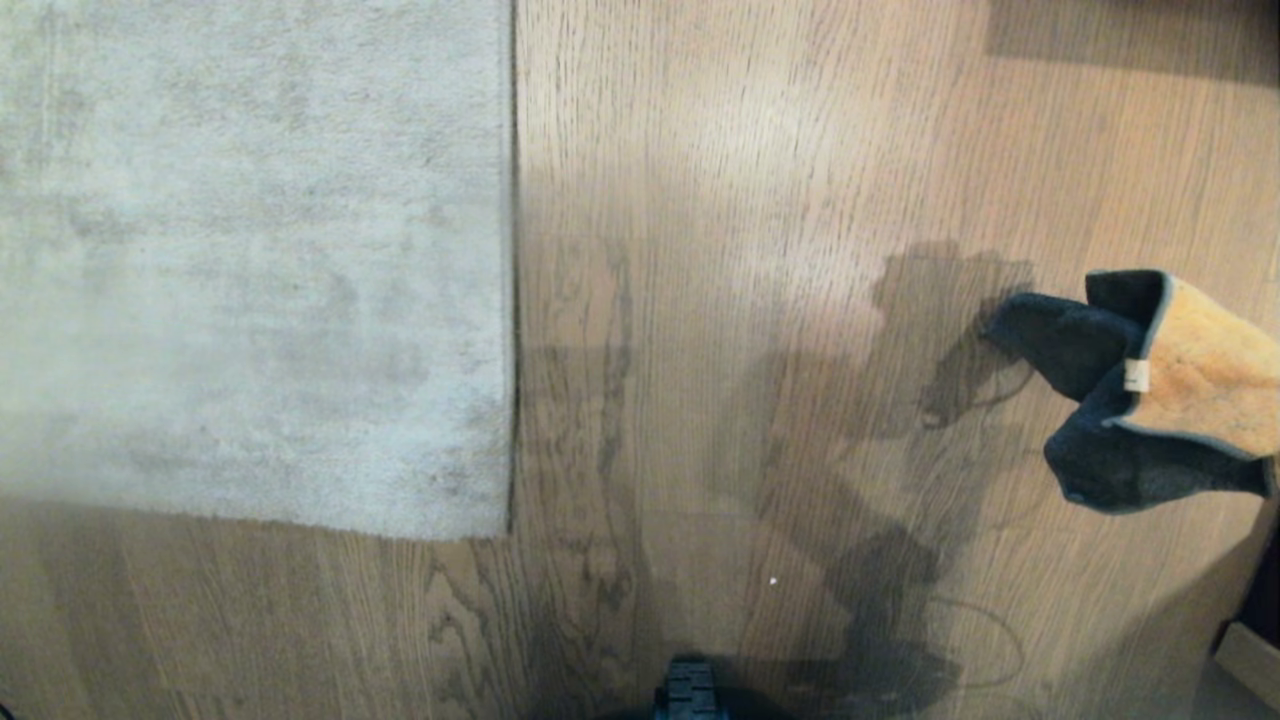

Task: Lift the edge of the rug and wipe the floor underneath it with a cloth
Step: Pick up the rag

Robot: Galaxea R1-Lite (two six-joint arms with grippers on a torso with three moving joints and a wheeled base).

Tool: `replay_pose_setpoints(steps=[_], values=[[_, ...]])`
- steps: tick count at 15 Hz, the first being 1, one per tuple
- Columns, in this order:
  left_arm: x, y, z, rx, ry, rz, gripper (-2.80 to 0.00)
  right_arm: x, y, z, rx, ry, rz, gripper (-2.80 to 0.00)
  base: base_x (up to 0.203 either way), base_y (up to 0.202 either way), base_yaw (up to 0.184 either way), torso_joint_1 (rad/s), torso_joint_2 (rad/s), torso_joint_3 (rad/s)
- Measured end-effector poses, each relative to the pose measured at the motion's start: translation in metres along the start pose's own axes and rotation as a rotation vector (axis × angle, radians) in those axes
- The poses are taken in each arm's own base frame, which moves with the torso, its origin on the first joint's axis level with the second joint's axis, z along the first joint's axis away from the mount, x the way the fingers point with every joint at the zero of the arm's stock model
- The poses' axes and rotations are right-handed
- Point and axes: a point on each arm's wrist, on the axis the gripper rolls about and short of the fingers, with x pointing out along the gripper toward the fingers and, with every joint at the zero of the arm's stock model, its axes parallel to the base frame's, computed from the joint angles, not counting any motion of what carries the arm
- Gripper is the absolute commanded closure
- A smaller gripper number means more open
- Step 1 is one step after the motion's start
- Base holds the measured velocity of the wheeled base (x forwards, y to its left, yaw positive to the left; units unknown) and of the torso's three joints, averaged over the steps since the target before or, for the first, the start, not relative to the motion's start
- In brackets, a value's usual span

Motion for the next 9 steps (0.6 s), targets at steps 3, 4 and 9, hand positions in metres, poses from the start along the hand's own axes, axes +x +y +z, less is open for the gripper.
replay_pose_setpoints(steps=[3, 4, 9], values=[[0.0, 0.0, 0.0, 0.0, 0.0, 0.0, 0.0, -0.015, 0.006, -0.01, 0.011, -0.023, 0.019, 0.0, 0.0, 0.0, 0.0, 0.0, 0.0, 0.0], [0.0, 0.0, 0.0, 0.0, 0.0, 0.0, 0.0, -0.02, 0.008, -0.015, 0.014, -0.022, 0.024, 0.0, 0.0, 0.0, 0.0, 0.0, 0.0, 0.0], [0.0, 0.0, 0.0, 0.0, 0.0, 0.0, 0.0, -0.041, 0.016, -0.04, 0.017, -0.039, 0.057, 0.0, 0.0, 0.0, 0.0, 0.0, 0.0, 0.0]])
